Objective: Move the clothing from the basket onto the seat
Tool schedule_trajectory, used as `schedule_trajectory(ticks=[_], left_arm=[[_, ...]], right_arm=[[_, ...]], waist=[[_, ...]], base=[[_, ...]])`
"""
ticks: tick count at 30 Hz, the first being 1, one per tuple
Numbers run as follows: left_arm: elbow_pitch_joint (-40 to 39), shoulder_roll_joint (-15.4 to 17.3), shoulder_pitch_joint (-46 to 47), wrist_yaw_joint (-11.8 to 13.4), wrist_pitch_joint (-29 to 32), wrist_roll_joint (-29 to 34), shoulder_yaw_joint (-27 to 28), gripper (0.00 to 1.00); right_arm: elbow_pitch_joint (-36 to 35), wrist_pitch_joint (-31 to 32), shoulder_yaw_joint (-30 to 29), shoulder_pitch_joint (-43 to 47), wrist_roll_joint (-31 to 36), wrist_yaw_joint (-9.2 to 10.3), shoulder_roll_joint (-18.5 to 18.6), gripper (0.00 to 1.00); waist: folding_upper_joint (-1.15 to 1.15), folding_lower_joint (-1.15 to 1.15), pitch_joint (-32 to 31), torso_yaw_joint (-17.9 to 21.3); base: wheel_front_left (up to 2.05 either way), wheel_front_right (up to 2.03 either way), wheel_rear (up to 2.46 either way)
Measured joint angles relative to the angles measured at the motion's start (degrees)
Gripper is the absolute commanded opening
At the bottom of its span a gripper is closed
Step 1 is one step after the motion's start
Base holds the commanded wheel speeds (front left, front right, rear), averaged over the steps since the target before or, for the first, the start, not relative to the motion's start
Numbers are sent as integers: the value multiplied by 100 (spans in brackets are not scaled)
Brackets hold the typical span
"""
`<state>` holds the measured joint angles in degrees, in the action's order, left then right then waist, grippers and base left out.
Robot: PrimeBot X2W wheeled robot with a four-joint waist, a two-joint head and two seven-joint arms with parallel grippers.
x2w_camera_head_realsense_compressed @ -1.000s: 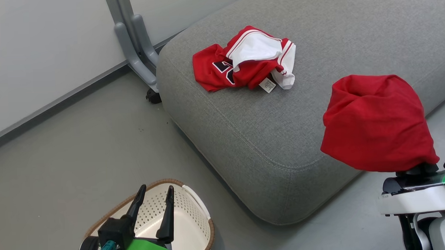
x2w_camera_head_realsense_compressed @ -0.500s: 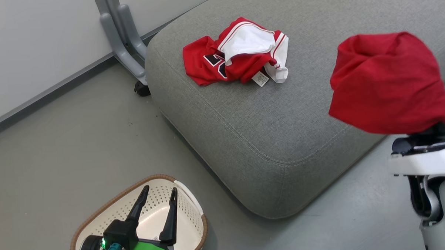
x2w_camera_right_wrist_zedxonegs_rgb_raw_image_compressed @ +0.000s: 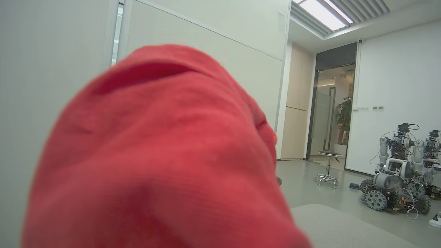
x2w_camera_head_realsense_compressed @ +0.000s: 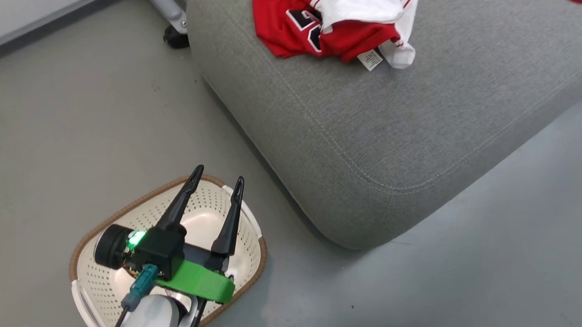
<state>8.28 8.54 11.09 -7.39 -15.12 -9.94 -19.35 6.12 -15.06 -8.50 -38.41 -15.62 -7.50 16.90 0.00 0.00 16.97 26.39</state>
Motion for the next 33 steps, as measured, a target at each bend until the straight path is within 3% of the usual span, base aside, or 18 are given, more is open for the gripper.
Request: schedule_trajectory(ticks=[12,20,30,31,32,33], left_arm=[[-229,178,484,0,0,-9,-122,100],[-237,202,516,0,-1,-7,-129,100],[-226,165,517,0,-1,-25,-101,100],[-222,163,524,0,-1,-26,-99,100],[-222,156,532,0,-1,-27,-93,100],[-223,148,544,0,-1,-36,-78,100]], right_arm=[[2207,0,244,-1795,218,-1,410,0],[3834,0,338,-2168,571,-1,372,0],[5066,-1,534,-2360,735,-1,212,0],[5125,-1,647,-2359,716,-1,205,63],[5128,-1,714,-2360,706,-1,197,100],[5121,-1,750,-2371,675,-1,200,100]], waist=[[0,-1,1160,-757],[0,-1,1664,-1204],[0,-1,1947,-1469],[0,-1,1938,-1472],[0,-1,1926,-1470],[0,-1,1905,-1464]], base=[[0,0,0],[0,0,0],[0,0,0],[0,0,0],[0,0,0],[0,0,0]])
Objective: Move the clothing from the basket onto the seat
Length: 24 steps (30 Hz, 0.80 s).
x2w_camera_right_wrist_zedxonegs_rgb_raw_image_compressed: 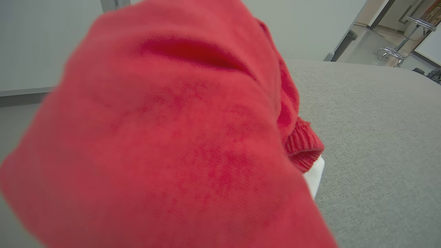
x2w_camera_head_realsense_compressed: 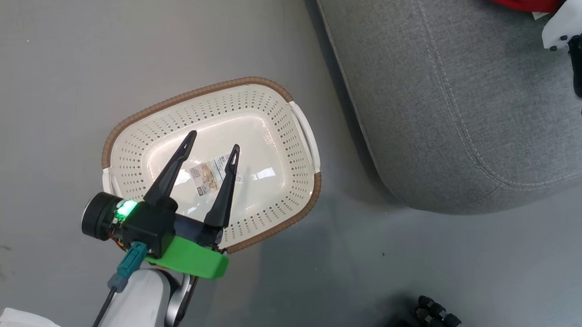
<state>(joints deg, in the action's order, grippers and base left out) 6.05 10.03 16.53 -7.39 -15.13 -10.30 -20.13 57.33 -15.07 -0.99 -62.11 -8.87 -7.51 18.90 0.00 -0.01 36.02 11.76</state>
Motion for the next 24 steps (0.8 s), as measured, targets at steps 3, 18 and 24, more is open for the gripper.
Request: schedule_trajectory(ticks=[3,18,24], left_arm=[[21,-8,3,0,0,-15,36,100],[198,-209,-325,0,0,-119,122,100],[210,-399,-695,0,0,-142,364,100]], right_arm=[[-31,0,90,-16,-104,0,12,100],[-682,1,1372,1042,-620,-2,319,100],[-1837,1,1629,1660,-1256,-2,666,100]], waist=[[0,0,-77,38],[0,1,-1287,334],[0,1,-1949,417]], base=[[0,0,0],[0,0,0],[0,0,0]])
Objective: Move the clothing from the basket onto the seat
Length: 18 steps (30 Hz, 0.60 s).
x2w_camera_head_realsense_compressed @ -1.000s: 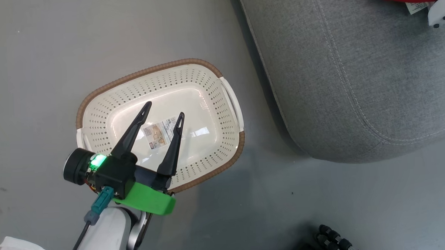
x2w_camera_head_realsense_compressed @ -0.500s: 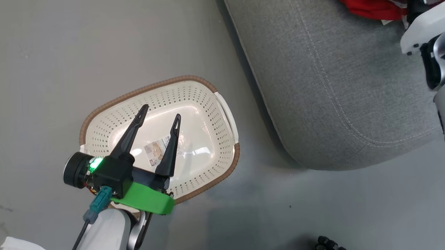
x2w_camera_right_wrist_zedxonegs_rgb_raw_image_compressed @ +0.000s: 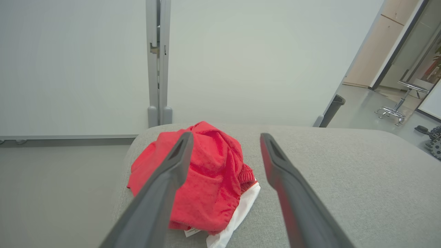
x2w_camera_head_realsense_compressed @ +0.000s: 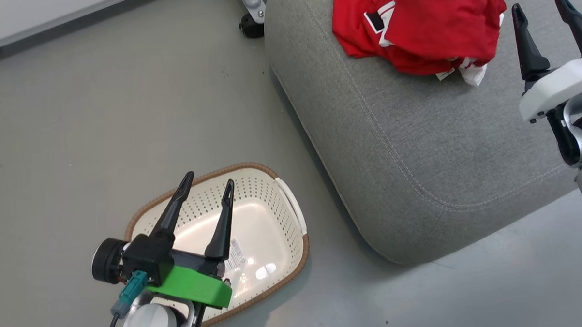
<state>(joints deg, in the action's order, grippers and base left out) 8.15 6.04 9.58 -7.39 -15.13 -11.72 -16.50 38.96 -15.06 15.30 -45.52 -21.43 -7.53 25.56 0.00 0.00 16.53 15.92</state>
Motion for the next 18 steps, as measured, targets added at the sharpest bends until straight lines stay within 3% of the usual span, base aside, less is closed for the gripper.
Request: schedule_trajectory(ticks=[8,18], left_arm=[[-78,-202,-419,0,-1,-12,424,100],[-176,-305,-831,0,0,-26,813,100]], right_arm=[[-1856,-1,-401,1199,-375,1,169,100],[-3276,-2,-1261,2909,-261,3,-581,100]], waist=[[0,0,-826,-21],[0,0,-1513,-464]], base=[[0,0,0],[0,0,0]])
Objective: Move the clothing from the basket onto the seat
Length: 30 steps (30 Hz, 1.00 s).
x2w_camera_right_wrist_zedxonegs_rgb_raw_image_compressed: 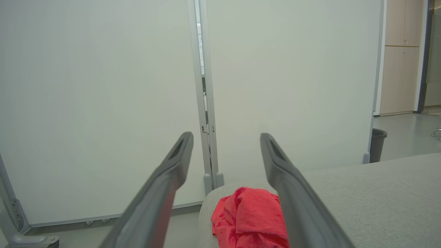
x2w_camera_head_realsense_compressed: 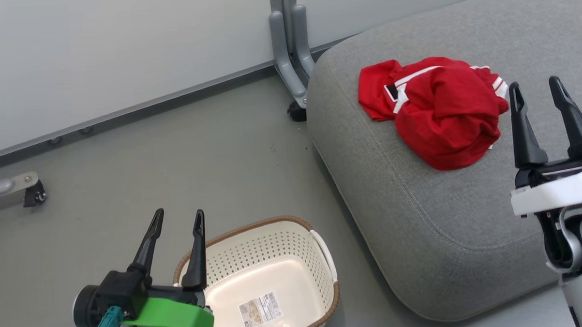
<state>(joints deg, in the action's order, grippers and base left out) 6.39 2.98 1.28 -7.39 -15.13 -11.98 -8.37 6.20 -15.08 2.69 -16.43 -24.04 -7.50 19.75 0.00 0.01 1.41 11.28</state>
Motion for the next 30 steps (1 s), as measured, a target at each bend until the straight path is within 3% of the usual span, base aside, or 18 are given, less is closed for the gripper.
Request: schedule_trajectory(ticks=[9,19,30], left_arm=[[20,-10,-224,0,0,-13,256,100],[254,-13,-552,2,0,-37,415,100],[522,-12,-646,135,0,10,565,100]], right_arm=[[-588,1,-143,1074,145,1,-653,100],[-330,1,-25,1768,468,1,-1109,100],[-162,2,3,1851,653,1,-1308,100]], waist=[[0,0,-297,-661],[0,0,-539,-1324],[0,0,-696,-1514]], base=[[0,0,0],[0,0,0],[0,0,0]])
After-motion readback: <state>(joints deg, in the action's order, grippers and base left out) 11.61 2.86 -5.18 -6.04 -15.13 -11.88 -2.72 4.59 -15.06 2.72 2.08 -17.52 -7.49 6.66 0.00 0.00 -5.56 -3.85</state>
